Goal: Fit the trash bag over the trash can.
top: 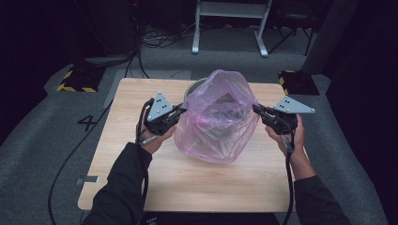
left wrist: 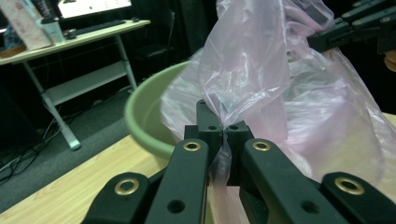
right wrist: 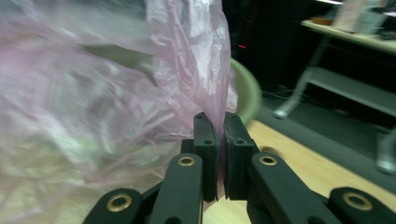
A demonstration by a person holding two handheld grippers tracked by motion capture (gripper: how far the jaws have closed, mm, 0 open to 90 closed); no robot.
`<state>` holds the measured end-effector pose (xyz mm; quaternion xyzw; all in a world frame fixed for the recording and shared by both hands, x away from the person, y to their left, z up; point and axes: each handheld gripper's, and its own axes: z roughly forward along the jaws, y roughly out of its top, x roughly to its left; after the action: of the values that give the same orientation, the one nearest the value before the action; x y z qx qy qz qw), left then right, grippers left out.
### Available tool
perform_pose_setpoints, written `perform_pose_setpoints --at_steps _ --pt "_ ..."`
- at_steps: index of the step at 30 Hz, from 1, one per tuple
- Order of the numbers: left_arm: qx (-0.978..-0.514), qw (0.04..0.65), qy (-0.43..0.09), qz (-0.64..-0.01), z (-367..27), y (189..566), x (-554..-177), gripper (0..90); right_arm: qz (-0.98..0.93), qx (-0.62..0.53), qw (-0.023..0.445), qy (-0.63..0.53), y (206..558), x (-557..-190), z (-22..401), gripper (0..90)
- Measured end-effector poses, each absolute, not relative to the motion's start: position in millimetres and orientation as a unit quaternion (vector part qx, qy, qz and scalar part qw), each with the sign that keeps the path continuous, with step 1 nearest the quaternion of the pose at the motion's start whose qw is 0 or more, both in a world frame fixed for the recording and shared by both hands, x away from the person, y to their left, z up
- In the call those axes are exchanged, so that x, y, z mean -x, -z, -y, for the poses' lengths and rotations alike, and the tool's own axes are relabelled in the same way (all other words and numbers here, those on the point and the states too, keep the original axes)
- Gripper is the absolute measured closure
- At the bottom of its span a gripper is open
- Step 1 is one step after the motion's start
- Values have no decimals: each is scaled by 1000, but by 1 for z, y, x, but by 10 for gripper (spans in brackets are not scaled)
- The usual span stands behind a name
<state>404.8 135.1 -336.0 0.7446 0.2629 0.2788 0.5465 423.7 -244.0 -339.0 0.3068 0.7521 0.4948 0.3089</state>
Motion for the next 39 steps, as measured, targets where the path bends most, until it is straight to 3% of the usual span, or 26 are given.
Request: perform_pose_setpoints --at_steps 3,4,6,21,35,39 --pt "-740 548 -277 -275 -136 336 -412 894 -751 -317 301 -495 339 -432 245 868" --pt "-740 547 -279 -277 -137 336 -414 894 -753 -323 331 -468 339 -439 243 868" --pt "-738 544 -282 -284 -138 334 -421 894 -748 -340 312 -477 340 -447 246 868" --pt "-731 528 -277 -331 -145 350 -455 894 -730 -399 312 -459 345 -484 247 839" --pt "-746 500 -256 -357 -135 384 -488 895 -737 -411 279 -458 357 -515 237 844" --pt "-755 493 -247 -355 -130 391 -494 894 -724 -413 242 -497 361 -521 240 852"
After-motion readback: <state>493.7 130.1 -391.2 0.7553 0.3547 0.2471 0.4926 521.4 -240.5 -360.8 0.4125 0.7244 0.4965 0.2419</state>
